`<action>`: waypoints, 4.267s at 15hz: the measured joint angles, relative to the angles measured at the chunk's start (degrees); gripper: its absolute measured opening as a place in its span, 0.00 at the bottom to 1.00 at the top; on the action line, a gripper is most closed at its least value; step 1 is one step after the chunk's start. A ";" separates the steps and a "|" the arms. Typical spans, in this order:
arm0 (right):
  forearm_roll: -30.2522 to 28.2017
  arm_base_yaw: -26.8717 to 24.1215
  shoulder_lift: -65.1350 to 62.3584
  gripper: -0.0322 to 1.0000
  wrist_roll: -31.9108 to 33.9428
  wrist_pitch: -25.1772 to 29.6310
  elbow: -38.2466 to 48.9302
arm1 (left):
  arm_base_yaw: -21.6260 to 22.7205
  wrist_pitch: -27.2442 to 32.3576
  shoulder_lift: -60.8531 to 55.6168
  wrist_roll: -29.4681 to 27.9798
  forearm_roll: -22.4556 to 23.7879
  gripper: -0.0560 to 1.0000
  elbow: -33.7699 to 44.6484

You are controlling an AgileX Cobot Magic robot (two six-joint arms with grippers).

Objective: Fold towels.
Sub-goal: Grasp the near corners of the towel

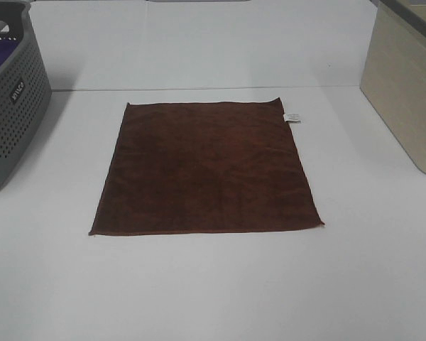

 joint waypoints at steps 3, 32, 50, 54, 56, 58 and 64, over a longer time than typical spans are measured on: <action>0.00 0.00 0.00 0.71 0.00 0.00 0.00 | 0.00 0.00 0.00 0.00 0.00 0.72 0.00; 0.06 0.00 0.00 0.71 0.17 -0.34 -0.06 | 0.00 -0.34 0.00 0.00 0.00 0.72 -0.23; 12.03 5.04 73.97 0.71 -7.10 -34.09 -18.56 | -1.32 -33.92 71.79 38.10 -51.97 0.72 -5.50; 16.56 5.04 87.95 0.71 -7.45 -32.77 -24.06 | -5.21 -33.92 86.80 41.42 -61.36 0.72 -10.66; 17.48 4.98 93.28 0.71 -7.56 -30.08 -26.64 | -6.19 -32.95 93.33 41.48 -63.08 0.72 -13.35; 20.00 3.27 98.03 0.71 -10.77 -24.69 -29.39 | -6.19 -29.34 99.52 41.42 -63.88 0.72 -16.44; 41.94 -9.34 108.17 0.67 -33.12 -11.80 -31.28 | -0.97 -21.14 108.17 42.69 -66.98 0.73 -20.63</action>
